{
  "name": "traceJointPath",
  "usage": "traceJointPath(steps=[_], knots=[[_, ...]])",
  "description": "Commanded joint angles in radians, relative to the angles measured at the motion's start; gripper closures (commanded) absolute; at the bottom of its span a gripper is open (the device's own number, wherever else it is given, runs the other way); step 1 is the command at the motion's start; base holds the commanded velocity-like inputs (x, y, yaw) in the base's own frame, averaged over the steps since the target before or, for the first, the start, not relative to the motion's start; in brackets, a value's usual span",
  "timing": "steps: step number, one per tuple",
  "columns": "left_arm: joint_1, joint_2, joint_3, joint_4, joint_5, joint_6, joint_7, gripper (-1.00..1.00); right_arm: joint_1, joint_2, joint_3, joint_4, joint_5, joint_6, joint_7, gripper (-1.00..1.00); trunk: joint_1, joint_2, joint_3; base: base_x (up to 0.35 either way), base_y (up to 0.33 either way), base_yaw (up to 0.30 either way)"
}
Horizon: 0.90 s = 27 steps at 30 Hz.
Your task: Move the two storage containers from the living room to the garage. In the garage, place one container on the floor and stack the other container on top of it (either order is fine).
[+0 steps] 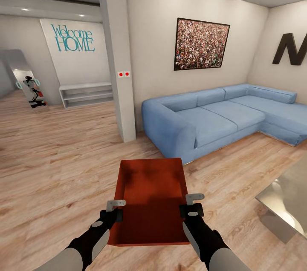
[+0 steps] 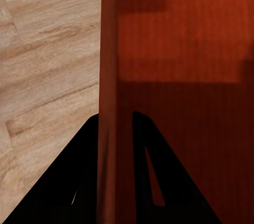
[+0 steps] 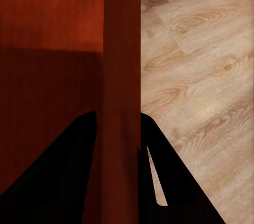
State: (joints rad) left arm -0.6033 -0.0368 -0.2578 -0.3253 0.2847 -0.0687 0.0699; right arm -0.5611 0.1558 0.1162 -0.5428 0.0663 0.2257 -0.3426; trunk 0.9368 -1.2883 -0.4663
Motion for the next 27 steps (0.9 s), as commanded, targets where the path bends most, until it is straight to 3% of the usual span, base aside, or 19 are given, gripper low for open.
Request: traceJointPath(steps=[1,12,27], knots=[[-0.001,0.0,-0.007,0.001,0.007,-0.004,0.011,1.0,0.0,0.004,0.005,-0.002,-0.007,0.005,0.024,1.0,0.0,-0.001,-0.001,0.0,0.0,0.002],[-0.001,0.0,-0.007,0.001,0.007,-0.005,0.011,1.0,0.0,0.008,0.005,0.0,-0.006,0.003,0.023,1.0,0.0,-0.001,-0.001,0.0,0.0,0.011],[-0.001,0.0,-0.006,0.001,0.007,-0.004,0.011,1.0,0.0,0.009,0.005,0.0,-0.006,0.004,0.024,1.0,0.0,-0.001,-0.001,0.0,0.0,0.251]])
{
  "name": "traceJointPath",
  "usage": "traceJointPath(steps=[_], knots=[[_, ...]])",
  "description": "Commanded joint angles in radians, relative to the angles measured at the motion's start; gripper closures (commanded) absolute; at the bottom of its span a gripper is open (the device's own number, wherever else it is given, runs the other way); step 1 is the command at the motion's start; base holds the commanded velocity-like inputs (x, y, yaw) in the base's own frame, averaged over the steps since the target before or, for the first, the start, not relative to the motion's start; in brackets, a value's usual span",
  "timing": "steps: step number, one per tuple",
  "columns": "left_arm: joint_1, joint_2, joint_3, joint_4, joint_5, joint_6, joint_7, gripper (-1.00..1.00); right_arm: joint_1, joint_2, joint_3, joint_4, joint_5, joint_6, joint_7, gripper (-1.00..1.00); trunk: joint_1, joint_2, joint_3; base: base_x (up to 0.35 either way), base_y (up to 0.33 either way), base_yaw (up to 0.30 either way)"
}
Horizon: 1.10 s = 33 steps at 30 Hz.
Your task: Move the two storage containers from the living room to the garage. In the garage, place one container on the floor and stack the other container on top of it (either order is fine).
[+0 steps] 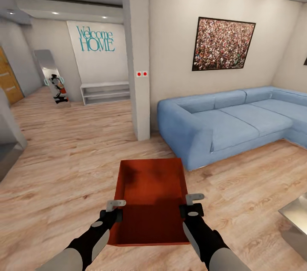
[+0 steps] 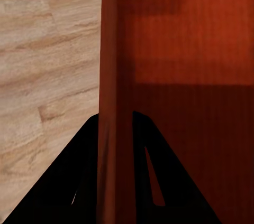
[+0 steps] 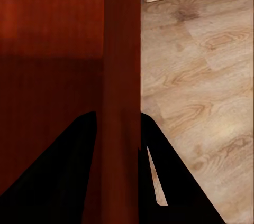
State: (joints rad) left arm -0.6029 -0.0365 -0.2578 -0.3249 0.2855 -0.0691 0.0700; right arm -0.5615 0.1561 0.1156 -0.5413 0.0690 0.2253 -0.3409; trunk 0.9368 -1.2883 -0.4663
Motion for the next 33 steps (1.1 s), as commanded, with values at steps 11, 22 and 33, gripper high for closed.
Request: traceJointPath(steps=[11,22,33], knots=[[-0.002,-0.001,-0.007,0.001,0.006,-0.004,0.011,1.0,0.0,0.009,0.006,-0.002,-0.009,0.005,0.022,1.0,0.0,-0.001,-0.001,0.0,0.0,0.277],[-0.002,-0.001,-0.006,0.001,0.006,-0.004,0.011,1.0,0.0,0.013,0.007,-0.002,-0.009,0.005,0.02,1.0,0.0,-0.001,-0.001,0.0,0.0,0.277],[-0.002,-0.001,-0.007,0.001,0.006,-0.005,0.011,1.0,0.0,0.016,0.007,-0.002,-0.009,0.005,0.021,1.0,0.0,-0.001,-0.001,0.0,0.0,0.277]])
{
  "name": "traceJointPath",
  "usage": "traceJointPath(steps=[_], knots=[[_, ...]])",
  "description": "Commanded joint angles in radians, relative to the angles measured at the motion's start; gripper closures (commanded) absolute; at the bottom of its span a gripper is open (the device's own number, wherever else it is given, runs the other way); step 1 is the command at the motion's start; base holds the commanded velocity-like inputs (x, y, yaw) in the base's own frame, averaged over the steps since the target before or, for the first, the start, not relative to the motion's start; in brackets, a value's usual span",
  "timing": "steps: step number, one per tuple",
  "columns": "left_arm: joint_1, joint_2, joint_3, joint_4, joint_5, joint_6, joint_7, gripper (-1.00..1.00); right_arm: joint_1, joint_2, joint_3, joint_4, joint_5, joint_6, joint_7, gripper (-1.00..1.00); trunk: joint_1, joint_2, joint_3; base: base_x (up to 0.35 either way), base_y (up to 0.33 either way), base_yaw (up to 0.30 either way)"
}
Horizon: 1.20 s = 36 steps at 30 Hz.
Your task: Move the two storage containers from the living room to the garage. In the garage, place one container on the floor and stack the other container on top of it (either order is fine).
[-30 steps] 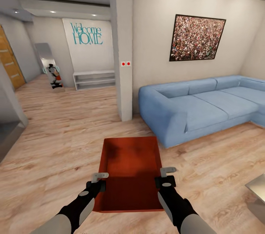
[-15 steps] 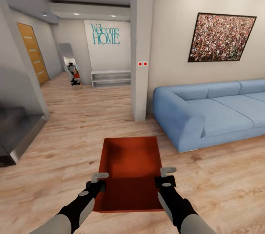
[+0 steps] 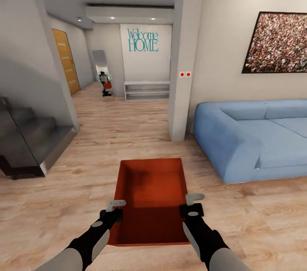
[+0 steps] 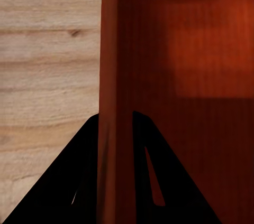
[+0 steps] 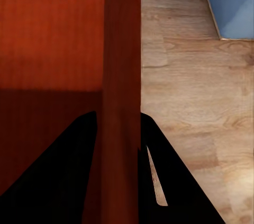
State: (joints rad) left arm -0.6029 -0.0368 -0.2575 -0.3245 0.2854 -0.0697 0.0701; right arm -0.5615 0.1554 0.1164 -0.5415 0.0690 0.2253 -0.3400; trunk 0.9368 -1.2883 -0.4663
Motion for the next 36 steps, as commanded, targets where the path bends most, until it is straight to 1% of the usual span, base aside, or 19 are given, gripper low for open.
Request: traceJointPath(steps=[1,21,27,36], knots=[[-0.002,0.0,-0.008,0.001,0.006,-0.004,0.011,1.0,0.0,0.016,0.006,-0.002,-0.009,0.005,0.02,1.0,0.0,-0.001,-0.001,0.0,0.0,0.277],[-0.002,-0.001,-0.007,0.001,0.006,-0.004,0.011,1.0,0.0,0.016,0.006,-0.002,-0.009,0.005,0.021,1.0,0.0,-0.001,-0.001,0.0,0.0,0.271],[-0.002,-0.001,-0.008,0.002,0.006,-0.003,0.011,1.0,0.0,0.016,0.006,-0.002,-0.009,0.005,0.021,1.0,0.0,-0.001,-0.001,0.048,0.0,0.063],[-0.002,-0.002,-0.008,0.004,0.003,-0.001,0.011,1.0,0.0,0.016,0.006,-0.002,-0.009,0.004,0.021,1.0,0.0,-0.001,-0.001,0.293,0.0,0.006]])
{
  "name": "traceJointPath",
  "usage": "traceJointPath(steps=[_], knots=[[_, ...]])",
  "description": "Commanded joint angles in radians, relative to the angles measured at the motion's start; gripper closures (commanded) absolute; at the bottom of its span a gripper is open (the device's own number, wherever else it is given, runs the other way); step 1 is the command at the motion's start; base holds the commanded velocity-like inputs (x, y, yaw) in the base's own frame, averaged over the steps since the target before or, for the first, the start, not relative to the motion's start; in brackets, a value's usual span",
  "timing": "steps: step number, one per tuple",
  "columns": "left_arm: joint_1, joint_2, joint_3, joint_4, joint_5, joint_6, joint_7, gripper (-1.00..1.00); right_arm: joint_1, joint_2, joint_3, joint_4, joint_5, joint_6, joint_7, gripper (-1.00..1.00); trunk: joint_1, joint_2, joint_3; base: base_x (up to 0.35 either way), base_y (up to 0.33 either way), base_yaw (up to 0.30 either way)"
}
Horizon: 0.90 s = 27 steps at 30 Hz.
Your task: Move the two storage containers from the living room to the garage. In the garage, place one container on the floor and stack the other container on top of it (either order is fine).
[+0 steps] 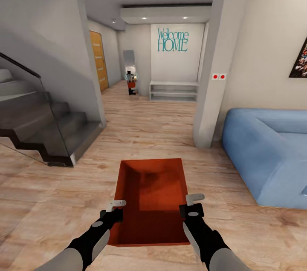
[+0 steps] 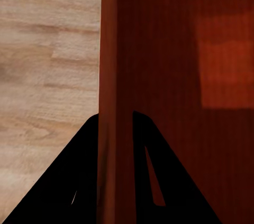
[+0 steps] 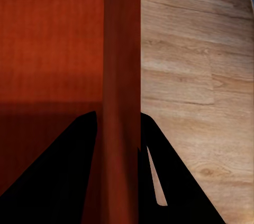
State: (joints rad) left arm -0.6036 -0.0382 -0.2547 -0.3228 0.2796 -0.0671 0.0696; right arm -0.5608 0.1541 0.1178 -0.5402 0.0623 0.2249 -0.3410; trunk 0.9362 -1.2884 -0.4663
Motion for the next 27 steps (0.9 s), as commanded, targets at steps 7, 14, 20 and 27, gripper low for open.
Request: traceJointPath(steps=[7,14,20,27], knots=[[-0.001,0.0,-0.011,0.002,0.009,-0.004,0.012,1.0,0.0,0.017,0.005,-0.003,-0.001,0.004,0.022,1.0,0.001,-0.001,-0.001,0.34,0.0,0.0],[-0.001,0.0,-0.011,0.001,0.01,-0.004,0.012,1.0,0.0,0.017,0.005,-0.004,-0.001,0.005,0.022,1.0,0.001,-0.001,-0.001,0.342,0.0,0.0],[-0.001,0.0,-0.011,0.001,0.01,-0.004,0.012,1.0,0.0,0.016,0.005,-0.005,-0.001,0.004,0.021,1.0,0.001,-0.001,-0.001,0.342,0.0,0.0],[-0.001,0.0,-0.011,0.001,0.009,-0.005,0.012,1.0,0.001,0.016,0.005,-0.006,-0.001,0.005,0.02,1.0,0.001,-0.001,-0.001,0.342,0.0,0.0]])
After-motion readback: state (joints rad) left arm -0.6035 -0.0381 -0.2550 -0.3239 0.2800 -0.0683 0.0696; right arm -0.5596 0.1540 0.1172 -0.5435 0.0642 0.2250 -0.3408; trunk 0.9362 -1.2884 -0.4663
